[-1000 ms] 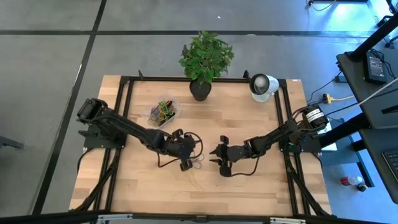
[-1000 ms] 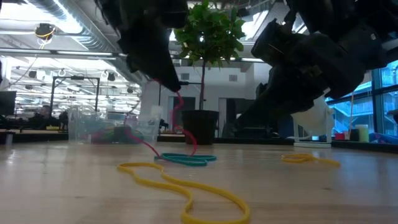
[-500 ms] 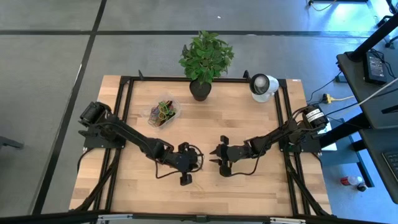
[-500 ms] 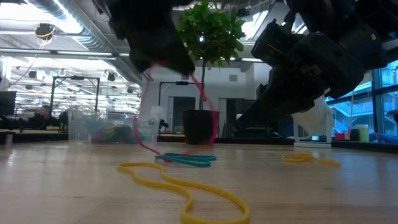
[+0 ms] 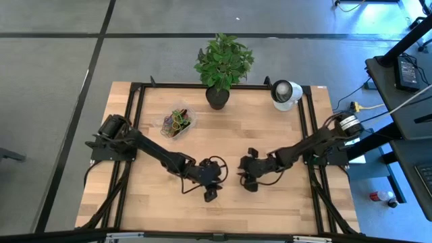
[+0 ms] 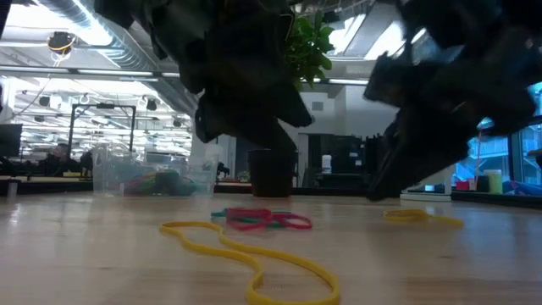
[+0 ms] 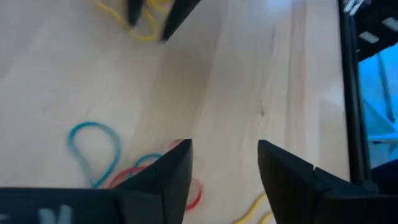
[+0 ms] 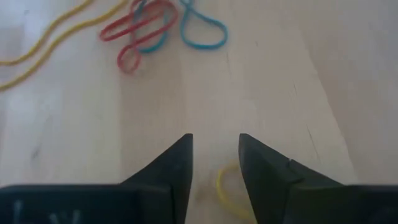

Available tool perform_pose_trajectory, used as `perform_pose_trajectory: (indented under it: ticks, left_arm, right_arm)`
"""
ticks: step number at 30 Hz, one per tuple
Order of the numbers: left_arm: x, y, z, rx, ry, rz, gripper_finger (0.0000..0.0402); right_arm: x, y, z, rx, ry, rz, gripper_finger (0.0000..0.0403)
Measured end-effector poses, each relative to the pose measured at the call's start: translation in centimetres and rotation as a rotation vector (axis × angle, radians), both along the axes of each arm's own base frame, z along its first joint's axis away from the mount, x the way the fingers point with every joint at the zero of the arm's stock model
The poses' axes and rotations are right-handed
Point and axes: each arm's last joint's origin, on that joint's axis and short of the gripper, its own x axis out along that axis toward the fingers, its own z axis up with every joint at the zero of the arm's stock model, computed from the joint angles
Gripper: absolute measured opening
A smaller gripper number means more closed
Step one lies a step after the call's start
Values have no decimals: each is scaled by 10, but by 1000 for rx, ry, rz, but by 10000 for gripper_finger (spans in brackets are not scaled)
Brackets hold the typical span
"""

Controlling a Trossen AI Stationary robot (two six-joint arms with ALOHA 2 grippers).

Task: Pick and place rubber bands into bin
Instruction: Put the blue rubber band into the transparent bin

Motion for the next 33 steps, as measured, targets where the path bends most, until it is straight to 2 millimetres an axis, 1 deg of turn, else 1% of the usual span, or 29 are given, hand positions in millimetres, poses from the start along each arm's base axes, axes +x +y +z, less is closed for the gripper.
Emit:
perform_pose_trajectory:
  ticks: [2,4,7,10,13,16,19,21,24,26,29,31,33]
  left_arm:
    - [-1,2,2,4,10,5,180]
    - [-7,5,3,31,65,18,181]
    - [-15,9,0,82,149,37,176]
    - [-22,14,-3,143,225,43,168]
    - [-28,18,-9,213,311,19,159]
    - [-27,21,-18,243,346,2,150]
    - [-21,24,-26,259,341,-13,145]
    - [-20,27,-34,273,368,-4,142]
    - [-18,28,-41,277,386,4,134]
    - [-18,28,-44,281,396,6,120]
    - [-19,27,-45,289,398,6,72]
    - [-21,25,-39,289,384,-3,25]
    - [-23,23,-32,284,368,-16,9]
  right_arm:
    - [-8,1,9,4,19,1,121]
    - [-15,2,18,1,37,7,109]
    - [-25,2,31,4,43,7,93]
    - [-32,3,39,9,42,14,81]
    - [-33,4,42,20,27,14,72]
    - [-33,4,43,34,21,-3,65]
    - [-32,4,43,36,18,-4,62]
    - [-32,5,44,42,10,-8,62]
    - [-31,5,44,54,6,-19,61]
    - [-31,5,44,56,6,-21,61]
    - [-31,5,44,52,4,-24,61]
    - [-31,5,44,52,4,-24,61]
    - [-31,5,44,50,4,-22,61]
